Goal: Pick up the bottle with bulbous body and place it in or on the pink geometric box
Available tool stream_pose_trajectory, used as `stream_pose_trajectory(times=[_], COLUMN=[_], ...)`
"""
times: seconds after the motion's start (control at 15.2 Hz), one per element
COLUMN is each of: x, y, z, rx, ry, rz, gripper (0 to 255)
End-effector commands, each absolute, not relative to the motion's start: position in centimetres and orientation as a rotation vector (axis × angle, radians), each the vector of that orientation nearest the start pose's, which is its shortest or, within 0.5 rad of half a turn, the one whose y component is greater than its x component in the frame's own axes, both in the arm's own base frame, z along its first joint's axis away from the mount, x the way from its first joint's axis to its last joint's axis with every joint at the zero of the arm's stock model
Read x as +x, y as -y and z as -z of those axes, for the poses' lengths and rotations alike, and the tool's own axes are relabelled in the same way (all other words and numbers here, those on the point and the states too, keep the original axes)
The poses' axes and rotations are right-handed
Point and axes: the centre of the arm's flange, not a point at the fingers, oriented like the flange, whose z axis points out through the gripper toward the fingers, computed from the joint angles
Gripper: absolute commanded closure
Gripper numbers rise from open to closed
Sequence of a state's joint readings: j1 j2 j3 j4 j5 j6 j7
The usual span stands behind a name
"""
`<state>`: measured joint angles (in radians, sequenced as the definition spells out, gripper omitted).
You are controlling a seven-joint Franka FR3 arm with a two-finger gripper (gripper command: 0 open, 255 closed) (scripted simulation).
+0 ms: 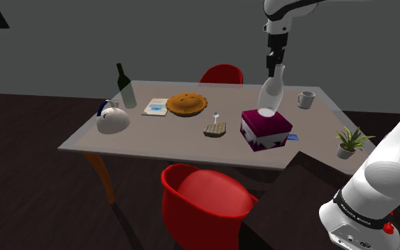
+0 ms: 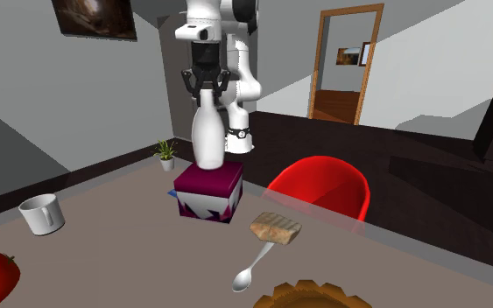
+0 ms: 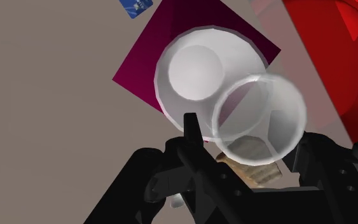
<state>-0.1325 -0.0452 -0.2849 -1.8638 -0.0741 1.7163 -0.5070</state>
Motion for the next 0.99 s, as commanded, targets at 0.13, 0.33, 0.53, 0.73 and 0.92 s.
stream_pose_trajectory(times=[0.13,0.33,0.53,0.73,0.92], x=[48.69,48.7,48.7,48.7,48.7], y=[22.67,22.67,22.67,22.67,22.67], z=[-50.2,-50.2,-50.2,-50.21,-50.21], rx=[-3.139,-3.139,-3.139,-3.139,-3.139], ry=[0.165,0.165,0.165,0.165,0.165], rz=[-0.187,-0.187,-0.187,-0.187,-0.187], gripper=[255,255,255,0,0])
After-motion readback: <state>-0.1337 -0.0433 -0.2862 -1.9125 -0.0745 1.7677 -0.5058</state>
